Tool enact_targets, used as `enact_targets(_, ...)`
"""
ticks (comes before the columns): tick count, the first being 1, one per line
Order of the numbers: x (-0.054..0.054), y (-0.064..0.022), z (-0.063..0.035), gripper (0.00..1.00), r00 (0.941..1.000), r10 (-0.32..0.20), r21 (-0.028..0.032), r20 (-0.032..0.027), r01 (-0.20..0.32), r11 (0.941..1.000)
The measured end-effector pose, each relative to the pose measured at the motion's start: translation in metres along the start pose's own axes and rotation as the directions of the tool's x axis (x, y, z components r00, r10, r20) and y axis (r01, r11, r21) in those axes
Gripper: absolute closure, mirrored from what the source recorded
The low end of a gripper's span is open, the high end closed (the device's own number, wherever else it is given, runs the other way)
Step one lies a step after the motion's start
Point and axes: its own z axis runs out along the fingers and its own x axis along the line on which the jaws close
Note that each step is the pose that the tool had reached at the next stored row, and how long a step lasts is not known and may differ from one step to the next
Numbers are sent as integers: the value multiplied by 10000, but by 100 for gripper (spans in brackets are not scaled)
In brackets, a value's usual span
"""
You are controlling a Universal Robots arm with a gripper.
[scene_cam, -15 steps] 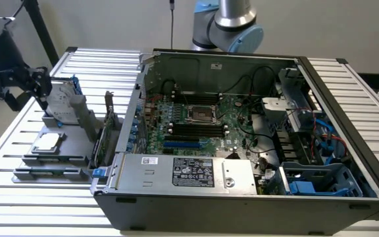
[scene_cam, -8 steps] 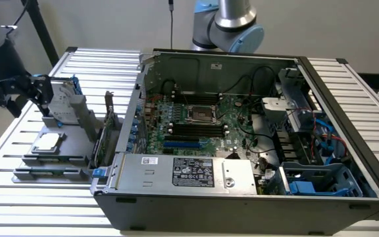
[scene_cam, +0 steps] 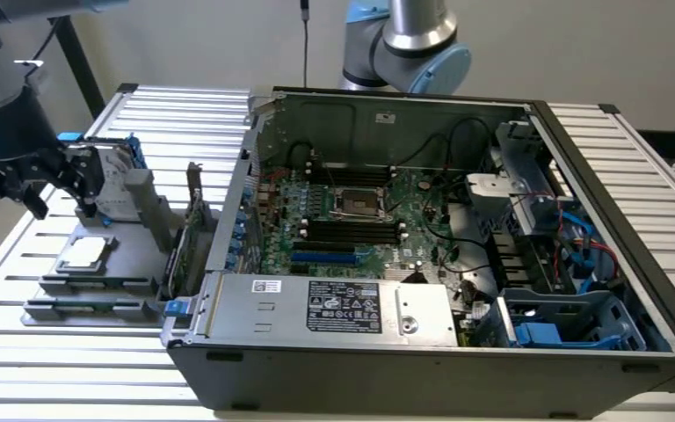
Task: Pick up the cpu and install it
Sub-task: 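Pick up the cpu and move it towards the insertion slot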
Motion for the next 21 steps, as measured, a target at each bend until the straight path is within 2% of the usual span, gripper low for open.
enact_targets(6, -6, -4, 109, 35, 9985, 544, -4, 14, -544, 9985)
enact_targets(21, 30, -9, 381, 35, 9978, 657, -5, 17, -657, 9978)
